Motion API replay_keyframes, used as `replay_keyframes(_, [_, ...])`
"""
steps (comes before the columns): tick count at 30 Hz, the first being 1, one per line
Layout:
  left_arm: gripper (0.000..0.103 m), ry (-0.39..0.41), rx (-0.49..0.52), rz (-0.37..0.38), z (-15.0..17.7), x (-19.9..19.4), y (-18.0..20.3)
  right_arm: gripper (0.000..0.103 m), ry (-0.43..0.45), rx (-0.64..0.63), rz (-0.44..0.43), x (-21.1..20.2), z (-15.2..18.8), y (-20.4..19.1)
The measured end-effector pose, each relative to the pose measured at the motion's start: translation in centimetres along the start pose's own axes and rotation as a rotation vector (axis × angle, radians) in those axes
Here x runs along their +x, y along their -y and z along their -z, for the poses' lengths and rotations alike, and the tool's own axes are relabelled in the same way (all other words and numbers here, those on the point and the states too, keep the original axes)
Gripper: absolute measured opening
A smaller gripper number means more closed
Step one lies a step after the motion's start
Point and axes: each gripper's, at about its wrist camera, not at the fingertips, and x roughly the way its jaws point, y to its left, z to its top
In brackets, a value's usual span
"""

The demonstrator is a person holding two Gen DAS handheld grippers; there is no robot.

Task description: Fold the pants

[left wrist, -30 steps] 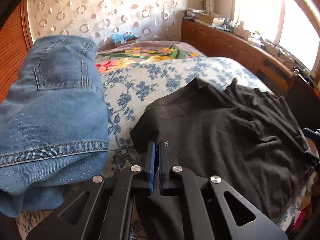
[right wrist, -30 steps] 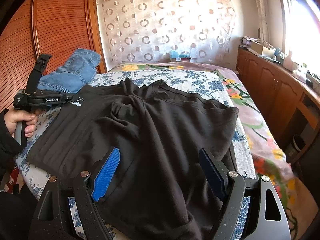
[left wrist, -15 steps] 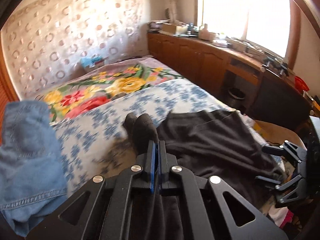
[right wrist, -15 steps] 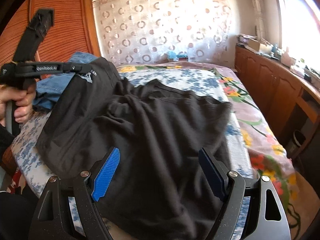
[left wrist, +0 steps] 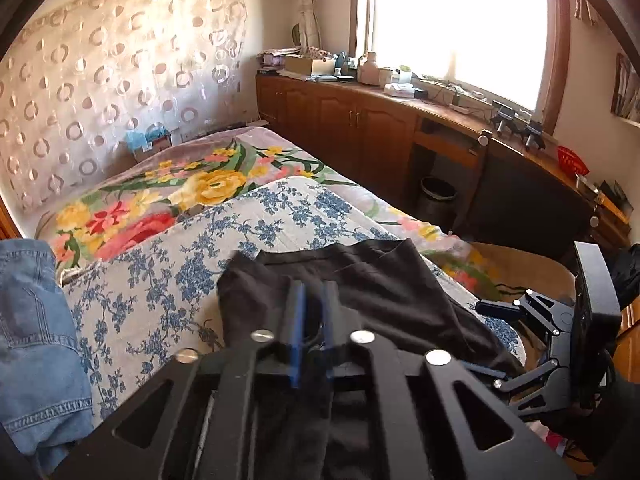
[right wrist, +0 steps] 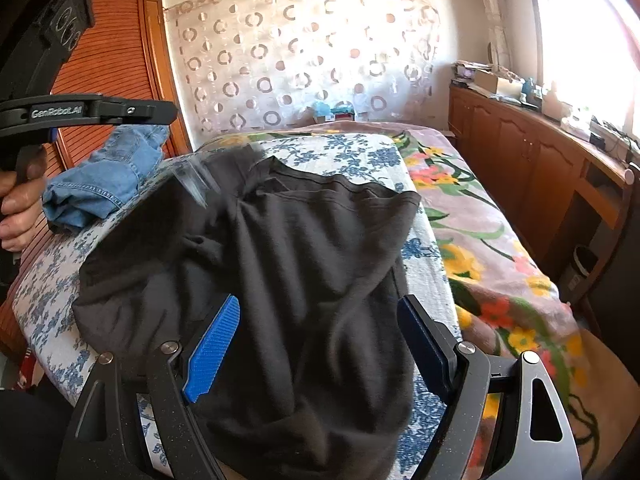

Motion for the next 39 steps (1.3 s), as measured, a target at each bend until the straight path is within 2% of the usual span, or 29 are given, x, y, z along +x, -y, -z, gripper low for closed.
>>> replay_keyframes(1, [0.023, 0.000, 0.001, -0.016, 0.3, -0.2, -0.4, 0.083, 0.000, 0.001, 0.003, 0.1, -0.1, 0.1])
replay_keyframes(3, [0.043, 0.006, -0.003, -0.039, 0.8, -0.3, -1.0, 0.083, 0.001, 0.006, 0.003, 0.2, -0.3, 0.0])
replay_keyframes(7, [0.049, 0.008, -0.041, -0.069, 2.5, -1.0, -3.3, 0.083, 0.006, -0.005, -0.008, 0.2, -0.5, -0.8])
replay_keyframes(11, [0.049, -0.012, -0.082, -0.125, 5.4, -1.3, -5.7, 0.083, 0.007, -0.024, -0.029, 0.5, -0.9, -2.0])
replay_keyframes(14, [0.049, -0.035, -0.122, -0.114, 7.6, -1.4, -7.4, 0.083, 0.007, -0.036, -0.058, 1.0, -1.3, -3.2])
replay_keyframes(18, [0.049, -0.048, -0.145, -0.139, 10.2, -1.9, -8.7, 0.082, -0.004, -0.066, -0.118, 1.6, -1.4, -5.3])
replay_keyframes(22, [0.049, -0.039, -0.168, -0.144, 12.0, -3.1, -9.4, 0.073, -0.023, -0.115, -0.194, 2.7, -1.4, -8.7])
replay_keyframes(31, [0.049, -0.027, -0.211, -0.223, 15.9, -6.1, -11.8, 0.054, -0.066, -0.230, -0.344, 5.7, -2.1, -15.2])
replay_keyframes(39, [0.049, -0.023, -0.253, -0.240, 17.8, -7.4, -13.0, 0.048, -0.132, -0.273, -0.398, 9.6, -2.7, -19.1])
